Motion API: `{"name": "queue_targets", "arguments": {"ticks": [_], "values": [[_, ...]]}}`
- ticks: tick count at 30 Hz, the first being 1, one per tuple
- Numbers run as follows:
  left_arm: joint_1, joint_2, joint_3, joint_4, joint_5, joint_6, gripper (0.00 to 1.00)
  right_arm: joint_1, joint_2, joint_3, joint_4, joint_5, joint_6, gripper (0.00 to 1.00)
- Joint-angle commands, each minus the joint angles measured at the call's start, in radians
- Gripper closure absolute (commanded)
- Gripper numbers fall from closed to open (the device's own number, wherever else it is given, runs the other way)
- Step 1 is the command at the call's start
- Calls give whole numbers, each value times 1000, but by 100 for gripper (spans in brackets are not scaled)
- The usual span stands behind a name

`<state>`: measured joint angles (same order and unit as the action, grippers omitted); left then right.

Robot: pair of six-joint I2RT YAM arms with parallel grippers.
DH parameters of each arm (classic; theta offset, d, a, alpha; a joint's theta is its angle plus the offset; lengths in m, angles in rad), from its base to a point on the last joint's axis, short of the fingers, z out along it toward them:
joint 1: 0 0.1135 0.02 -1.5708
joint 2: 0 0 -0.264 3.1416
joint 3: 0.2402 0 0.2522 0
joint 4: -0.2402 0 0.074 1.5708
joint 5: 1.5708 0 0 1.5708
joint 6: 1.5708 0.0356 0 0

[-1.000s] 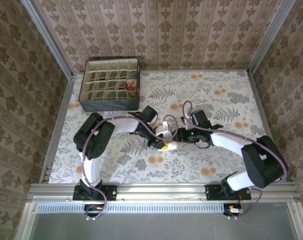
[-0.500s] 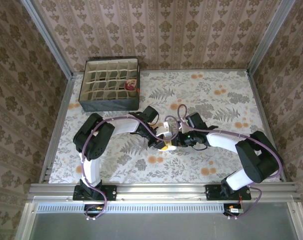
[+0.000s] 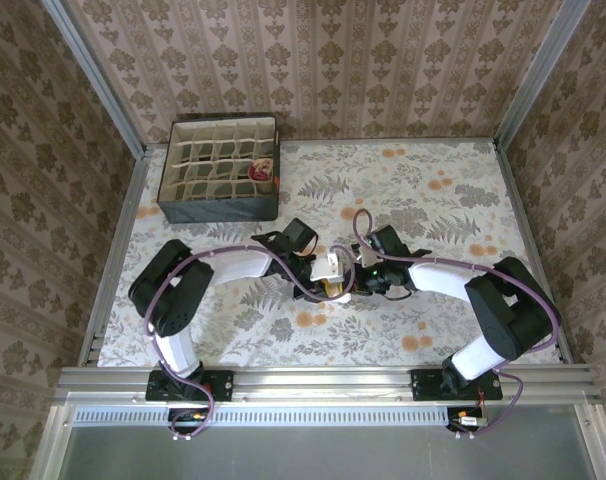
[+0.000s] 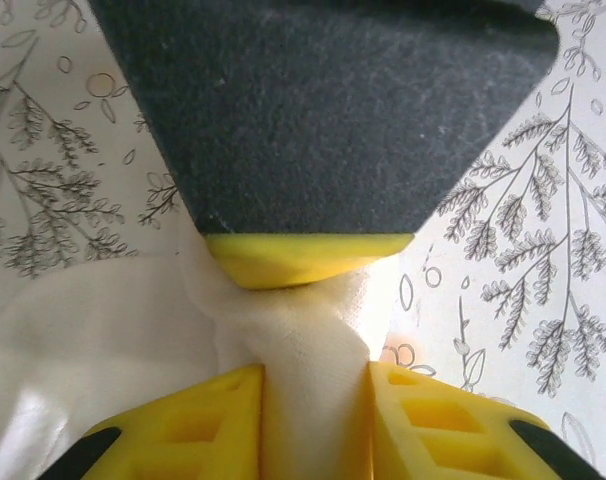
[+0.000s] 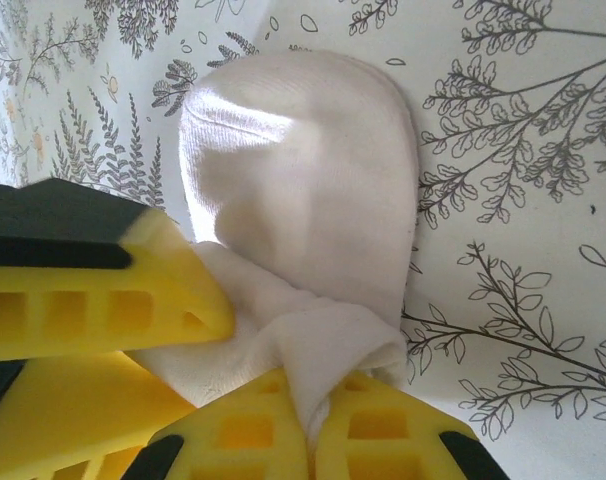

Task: Roll the socks

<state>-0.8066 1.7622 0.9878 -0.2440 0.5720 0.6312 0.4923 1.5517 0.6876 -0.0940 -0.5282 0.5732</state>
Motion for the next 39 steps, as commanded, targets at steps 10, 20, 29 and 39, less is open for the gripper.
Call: {"name": "queue_targets", "arguments": {"ticks": [10, 20, 29, 39], "values": [[-134, -290, -299, 364, -379, 175, 52, 25, 39, 73, -166, 77, -1, 100], [-329, -210, -377, 567, -809, 335, 42, 39, 64, 114, -210, 64, 1, 100], [-349, -55, -332, 555, -863, 287, 67, 39, 59, 132, -248, 42, 17, 100], [-269, -165, -368, 444, -548, 164, 100, -1, -85, 209, -382, 96, -20, 61]]}}
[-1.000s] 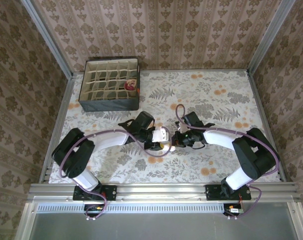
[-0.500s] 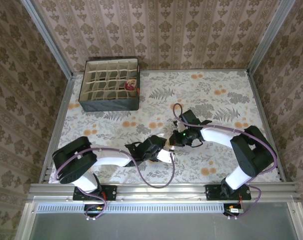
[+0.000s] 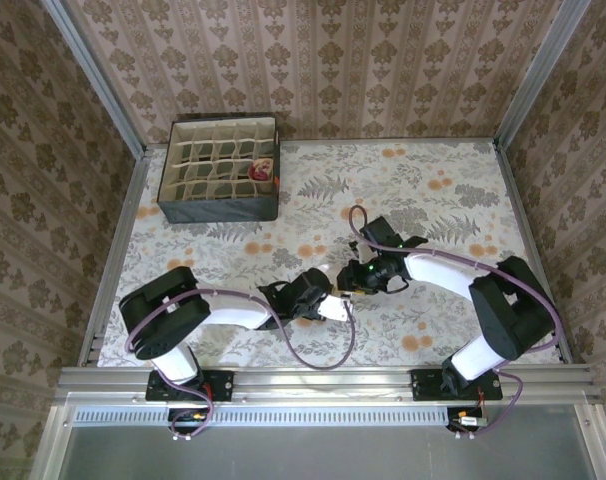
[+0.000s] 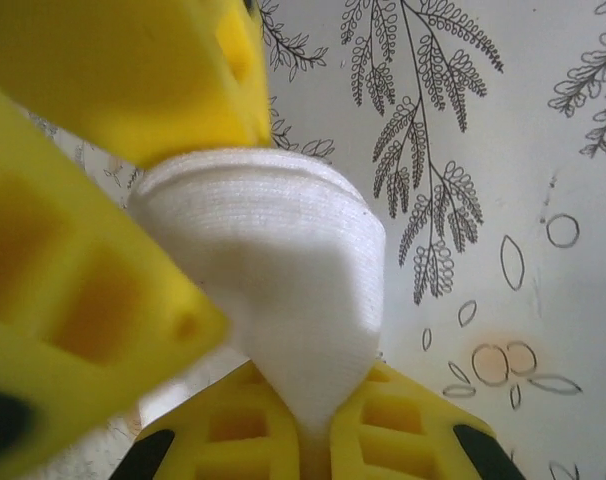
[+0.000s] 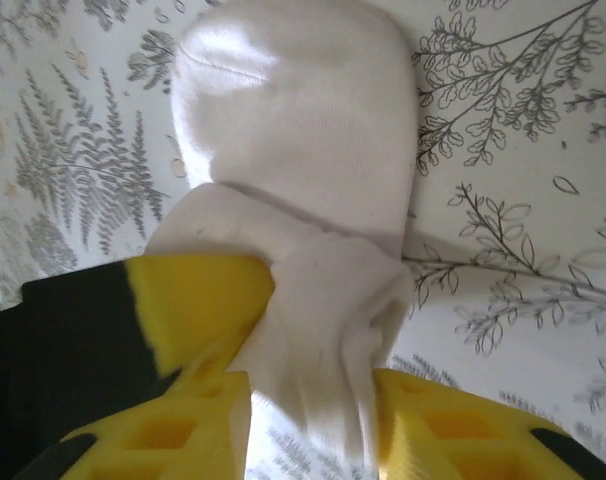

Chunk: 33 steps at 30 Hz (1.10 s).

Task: Roll the socks

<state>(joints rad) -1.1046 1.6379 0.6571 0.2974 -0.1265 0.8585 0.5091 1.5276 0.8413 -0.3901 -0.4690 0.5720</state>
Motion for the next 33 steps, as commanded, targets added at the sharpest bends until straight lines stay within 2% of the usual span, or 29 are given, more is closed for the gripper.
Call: {"name": "queue_targets", "arguments": {"ticks": [1, 6, 14, 22, 29, 33], "values": [[43, -60, -44, -101, 195, -70, 100, -28, -71, 68, -92, 47, -21, 60], [121, -121, -53, -139, 423, -122, 100, -39, -25, 137, -73, 65, -35, 63], [186, -147, -63, -182, 583, -181, 100, 58, 182, 245, 31, 28, -26, 76], [195, -138, -63, -199, 602, -198, 100, 130, 365, 316, 20, -48, -62, 85], [194, -136, -64, -202, 576, -173, 100, 131, 303, 236, 12, -9, -91, 87], [203, -116, -37, -223, 594, -196, 100, 131, 322, 235, -43, 16, -119, 87]]}}
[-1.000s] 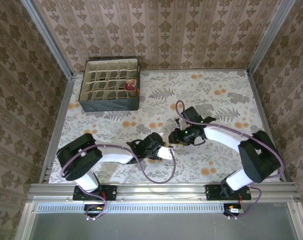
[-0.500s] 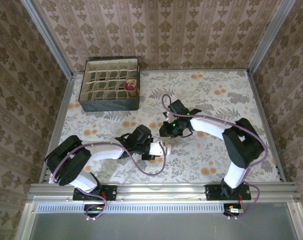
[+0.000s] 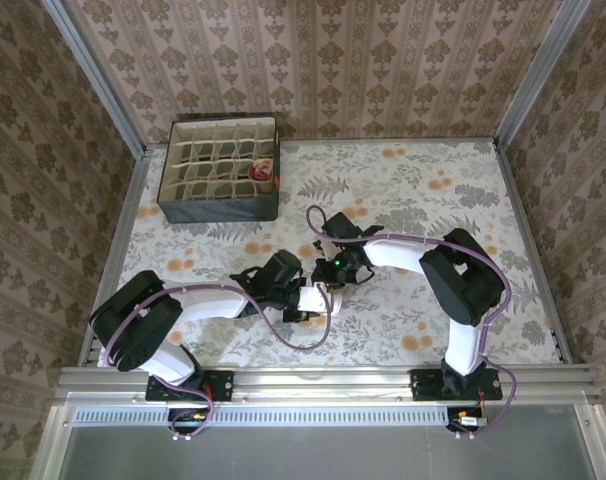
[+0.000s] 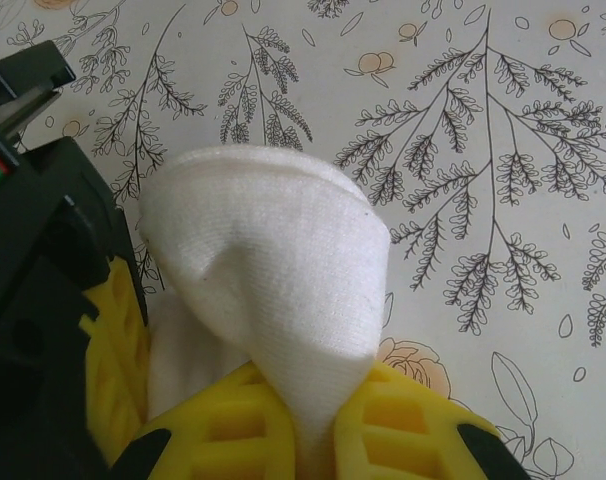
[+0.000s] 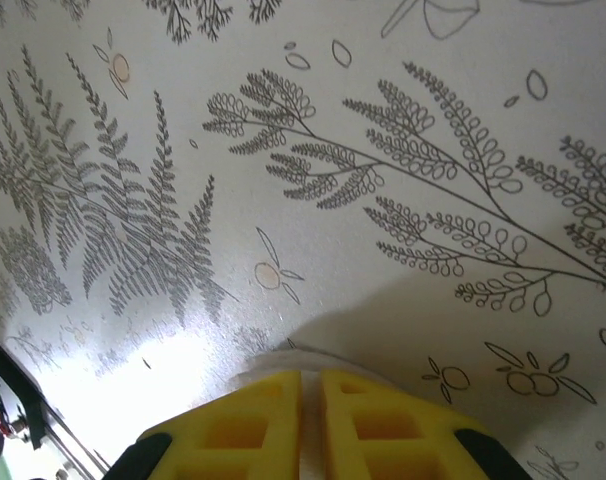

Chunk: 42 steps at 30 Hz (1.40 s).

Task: Roll the socks

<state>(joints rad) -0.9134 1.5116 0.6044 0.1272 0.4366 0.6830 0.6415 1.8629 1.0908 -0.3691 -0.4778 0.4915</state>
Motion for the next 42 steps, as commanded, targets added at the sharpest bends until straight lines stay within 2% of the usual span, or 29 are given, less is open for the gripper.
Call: {"name": "queue_targets", "arguments": {"ticks": [1, 7, 12, 19, 25, 34, 36, 40, 42], "values": [[17, 16, 30, -76, 42, -34, 100, -3, -4, -14, -81, 42, -40, 87], [29, 8, 34, -110, 57, -120, 100, -49, 18, -51, -101, 119, -3, 88], [27, 21, 35, -145, 142, -160, 100, -75, 23, -57, -99, 129, -11, 88], [5, 17, -12, -84, 200, -131, 100, -77, 48, -41, -91, 113, -29, 89], [-5, 40, -26, -70, 163, -66, 100, -78, -69, -57, -80, 146, -34, 86], [-5, 123, 69, -218, 181, -49, 100, -80, -102, -65, -110, 160, -64, 88], [-8, 120, 64, -214, 179, -51, 100, -80, -118, -73, -102, 146, -56, 84], [-8, 105, 43, -187, 171, -57, 100, -68, -175, -100, -97, 120, -53, 65], [-11, 107, 44, -188, 167, -52, 100, -48, -185, -107, -112, 108, -65, 61]]}}
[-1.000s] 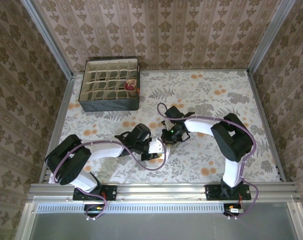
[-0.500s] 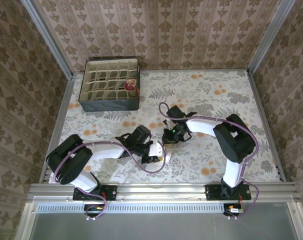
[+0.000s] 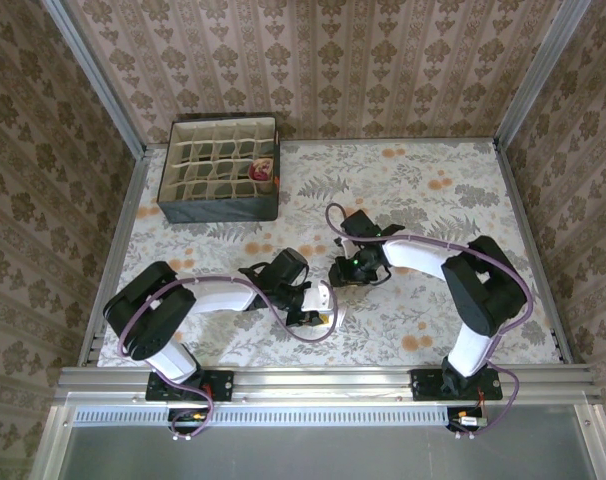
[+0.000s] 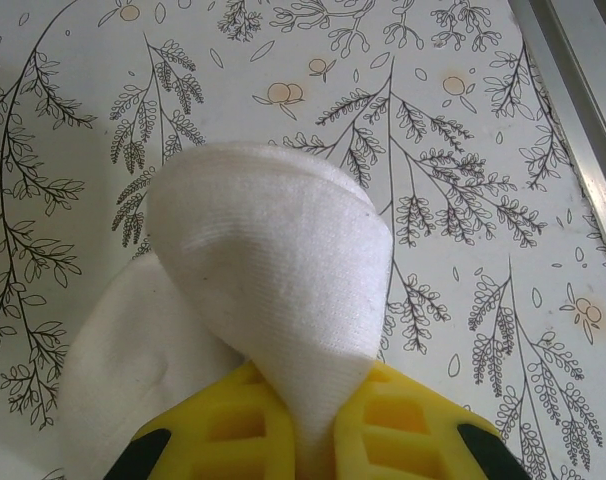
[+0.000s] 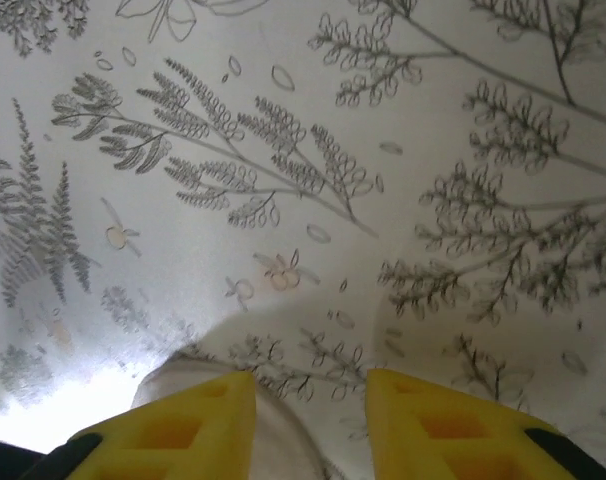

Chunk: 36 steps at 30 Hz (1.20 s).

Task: Roll the socks

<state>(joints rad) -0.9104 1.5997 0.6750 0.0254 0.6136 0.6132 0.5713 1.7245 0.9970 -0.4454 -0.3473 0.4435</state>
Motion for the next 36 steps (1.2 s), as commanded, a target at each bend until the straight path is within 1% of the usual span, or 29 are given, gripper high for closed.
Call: {"name": "queue_targets", "arguments": {"ticks": [1, 5, 7, 9, 12, 14, 16, 23, 32, 36], "values": [[-16, 20, -27, -87, -12, 21, 100, 34, -43, -15, -50, -23, -23, 59], [-21, 29, -14, -102, -23, 39, 100, 74, -10, -26, -87, -4, -35, 54], [-26, 33, -5, -115, -28, 50, 100, 84, 18, -24, -87, -10, -38, 54], [-28, 36, 4, -127, -33, 58, 100, 95, 53, -6, -100, -13, -46, 56], [-31, 36, 12, -143, -40, 64, 100, 113, 105, 36, -145, -5, -67, 68], [-33, 31, 12, -152, -43, 62, 100, 123, 128, 61, -168, 12, -78, 86], [-33, 24, 8, -155, -44, 58, 100, 125, 139, 73, -180, 24, -84, 99], [-40, 2, 18, -210, -20, 43, 100, 97, 114, 75, -191, 179, -80, 100], [-41, -24, 26, -232, 38, 32, 100, 49, 113, 79, -148, 234, -85, 100], [-36, 2, 39, -239, 74, -1, 100, 39, 100, 86, -134, 250, -82, 100]]}}
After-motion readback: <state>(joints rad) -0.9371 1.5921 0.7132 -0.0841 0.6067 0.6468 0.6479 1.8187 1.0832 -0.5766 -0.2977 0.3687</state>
